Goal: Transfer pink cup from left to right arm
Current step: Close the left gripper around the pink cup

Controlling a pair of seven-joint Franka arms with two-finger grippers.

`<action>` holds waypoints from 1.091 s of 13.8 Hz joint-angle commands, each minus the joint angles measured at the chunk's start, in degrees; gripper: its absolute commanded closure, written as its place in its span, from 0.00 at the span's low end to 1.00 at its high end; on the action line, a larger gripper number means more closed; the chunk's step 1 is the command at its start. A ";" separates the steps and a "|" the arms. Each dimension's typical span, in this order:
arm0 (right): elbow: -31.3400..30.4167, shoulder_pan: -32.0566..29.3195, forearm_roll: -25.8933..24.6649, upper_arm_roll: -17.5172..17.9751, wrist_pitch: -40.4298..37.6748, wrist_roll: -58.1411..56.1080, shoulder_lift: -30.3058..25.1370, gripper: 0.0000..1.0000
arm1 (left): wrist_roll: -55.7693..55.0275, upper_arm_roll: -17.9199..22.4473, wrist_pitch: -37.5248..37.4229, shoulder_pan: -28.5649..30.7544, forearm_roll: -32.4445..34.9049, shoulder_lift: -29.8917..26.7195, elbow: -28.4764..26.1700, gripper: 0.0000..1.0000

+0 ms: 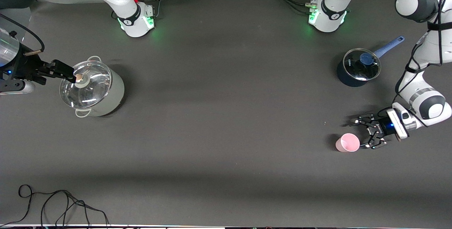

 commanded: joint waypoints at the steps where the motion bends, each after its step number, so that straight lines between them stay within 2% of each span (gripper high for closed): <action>1: 0.69 0.21 0.93 -0.21 -0.90 0.31 0.03 0.00 | 3.30 0.27 1.87 -1.95 -4.16 0.01 -1.26 0.01; 5: 0.69 0.21 0.93 -0.21 -0.90 0.31 0.03 0.00 | 4.27 -0.16 5.83 -3.88 -7.60 0.10 -1.44 0.00; 9: 0.69 0.21 0.93 -0.21 -0.90 0.31 0.03 0.00 | 6.20 -3.41 10.22 -4.06 -10.58 1.41 -1.44 0.00; 14: 0.69 0.21 0.93 -0.30 -0.90 0.31 0.03 0.00 | 5.95 -4.12 10.67 -4.06 -11.29 1.59 -1.35 0.01; 15: 0.69 0.21 0.93 -0.30 -0.90 0.31 0.03 0.00 | 5.94 -4.12 10.67 -4.06 -11.29 1.42 -1.43 0.17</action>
